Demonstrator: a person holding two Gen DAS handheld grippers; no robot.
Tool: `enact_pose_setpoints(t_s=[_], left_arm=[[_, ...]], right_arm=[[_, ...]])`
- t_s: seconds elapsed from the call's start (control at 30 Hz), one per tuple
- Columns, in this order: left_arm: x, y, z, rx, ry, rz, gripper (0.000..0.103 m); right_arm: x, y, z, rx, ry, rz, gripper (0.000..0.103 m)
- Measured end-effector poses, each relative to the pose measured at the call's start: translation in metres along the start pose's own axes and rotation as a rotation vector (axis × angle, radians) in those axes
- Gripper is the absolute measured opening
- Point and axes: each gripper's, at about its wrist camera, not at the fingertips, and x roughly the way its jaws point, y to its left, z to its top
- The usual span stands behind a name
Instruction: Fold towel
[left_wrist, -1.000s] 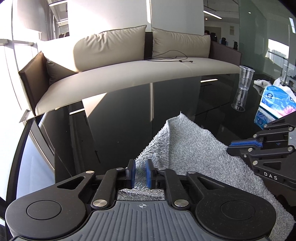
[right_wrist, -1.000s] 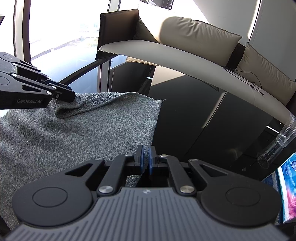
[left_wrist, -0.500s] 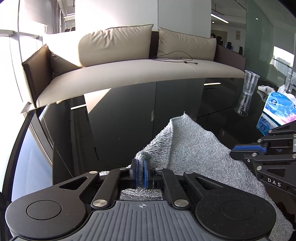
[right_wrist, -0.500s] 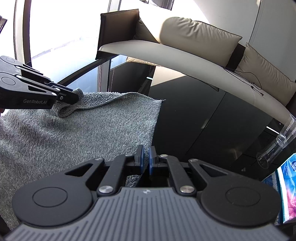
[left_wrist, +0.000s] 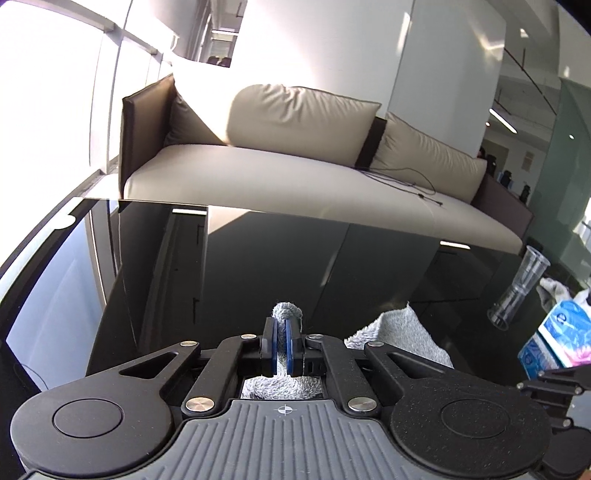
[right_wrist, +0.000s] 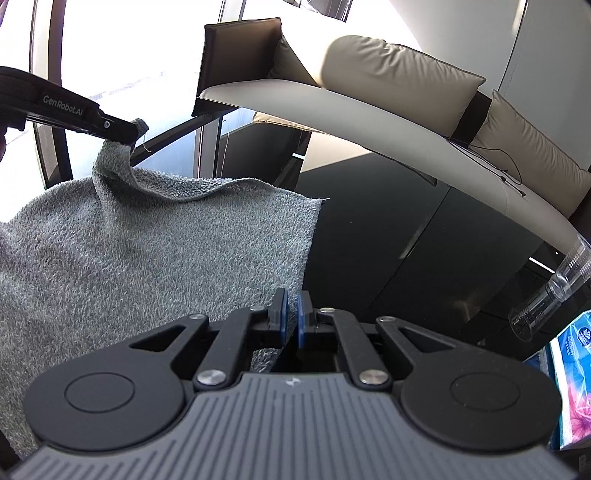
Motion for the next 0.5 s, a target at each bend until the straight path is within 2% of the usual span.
enact_pose_setpoints(t_s=[0.2,0.4,0.5], left_arm=[[-0.003,0.022,0.011,-0.085,-0.048,0.054,0.004],[-0.008,0.03,0.022,-0.116,-0.091,0.108,0.004],[-0.012,0.024,0.027,-0.091,-0.104,0.138,0.004]], right_arm=[[0.0,-0.001,0.0,0.002,-0.001,0.001,0.005],[0.001,0.0,0.001,-0.003,0.0,0.001,0.005],[0.001,0.0,0.001,-0.005,-0.001,0.0,0.005]])
